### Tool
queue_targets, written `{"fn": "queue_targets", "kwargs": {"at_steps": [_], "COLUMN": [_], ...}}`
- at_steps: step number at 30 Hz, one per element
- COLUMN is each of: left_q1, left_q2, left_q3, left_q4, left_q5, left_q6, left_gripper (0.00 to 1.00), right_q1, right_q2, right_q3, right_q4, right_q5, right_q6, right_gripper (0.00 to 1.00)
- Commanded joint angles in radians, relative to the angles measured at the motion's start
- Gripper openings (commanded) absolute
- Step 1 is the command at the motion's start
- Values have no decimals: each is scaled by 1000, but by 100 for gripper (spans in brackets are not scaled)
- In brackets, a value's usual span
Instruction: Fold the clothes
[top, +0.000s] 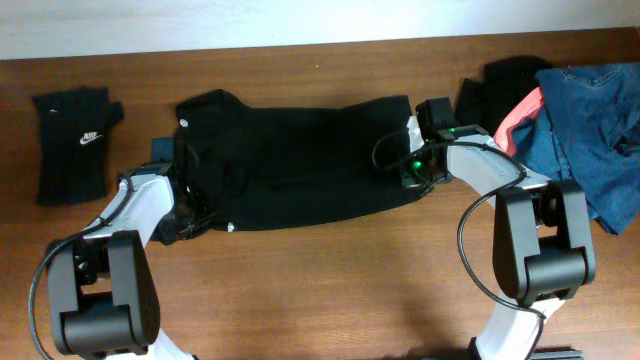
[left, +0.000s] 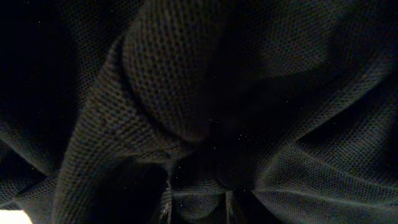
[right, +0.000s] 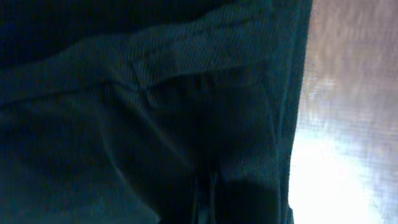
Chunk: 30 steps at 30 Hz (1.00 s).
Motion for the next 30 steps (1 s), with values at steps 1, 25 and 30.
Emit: {"fn": "queue_targets", "kwargs": {"at_steps": [1,25,30], "left_q1": [22,22,22], "left_q2": [41,36,-6], "left_q3": [-45,-25,91], "left_q4": [-2,-20,-146], "left_q5": [-97,-70,-64], "left_q6": [-13,-12,-12], "left_gripper": [29,30,30], "right_q1": [-1,-2,-1], "right_q2": [36,32,26], "right_q3": [-11,33,154], "right_q4": [-74,-178,-266], "right_q5": [24,35,-3], "right_q6": [-17,-6,-6], "right_gripper": [4,5,27]}}
